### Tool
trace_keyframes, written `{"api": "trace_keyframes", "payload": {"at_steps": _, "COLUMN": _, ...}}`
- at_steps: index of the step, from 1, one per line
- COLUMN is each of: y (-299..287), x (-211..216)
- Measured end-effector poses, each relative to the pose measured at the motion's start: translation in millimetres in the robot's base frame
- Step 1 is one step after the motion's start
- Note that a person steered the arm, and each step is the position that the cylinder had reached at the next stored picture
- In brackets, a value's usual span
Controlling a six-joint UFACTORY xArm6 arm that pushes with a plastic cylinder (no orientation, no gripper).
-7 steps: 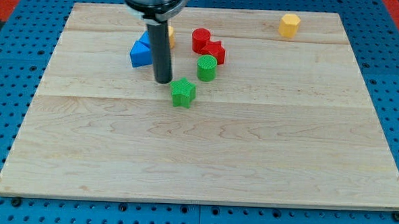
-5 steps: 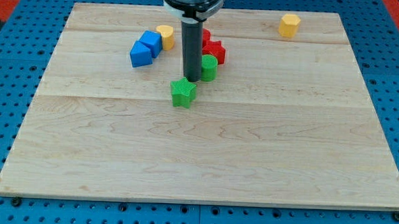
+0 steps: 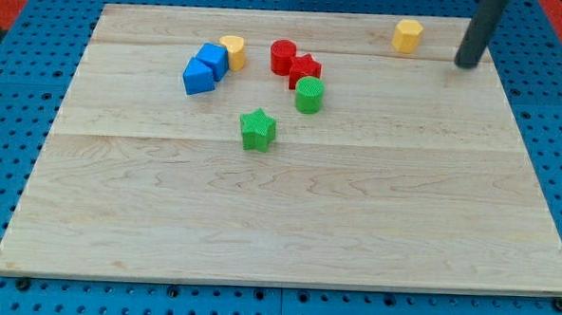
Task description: Move the yellow hexagon to the center of the board
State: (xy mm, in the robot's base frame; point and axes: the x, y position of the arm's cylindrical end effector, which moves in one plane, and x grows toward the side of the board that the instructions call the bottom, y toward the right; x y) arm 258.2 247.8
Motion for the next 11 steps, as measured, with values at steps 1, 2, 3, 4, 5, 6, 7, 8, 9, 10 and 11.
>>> {"api": "trace_keyframes", "payload": {"at_steps": 1, "y": -29.9, "x": -58.5}}
{"api": "trace_keyframes", "payload": {"at_steps": 2, "y": -68.2, "x": -61.7}}
{"api": "trace_keyframes", "payload": {"at_steps": 3, "y": -102.9, "x": -21.3}}
{"api": "trace_keyframes", "payload": {"at_steps": 4, "y": -84.4, "x": 9.9}}
{"api": "trace_keyframes", "payload": {"at_steps": 5, "y": -82.5, "x": 57.5}}
{"api": "trace_keyframes", "payload": {"at_steps": 6, "y": -37.7, "x": 57.3}}
{"api": "trace_keyframes", "payload": {"at_steps": 7, "y": -23.6, "x": 87.2}}
{"api": "trace_keyframes", "payload": {"at_steps": 8, "y": -13.7, "x": 116.7}}
{"api": "trace_keyframes", "payload": {"at_steps": 9, "y": -14.4, "x": 141.8}}
{"api": "trace_keyframes", "payload": {"at_steps": 10, "y": -5.3, "x": 122.8}}
{"api": "trace_keyframes", "payload": {"at_steps": 11, "y": 40.7, "x": 102.5}}
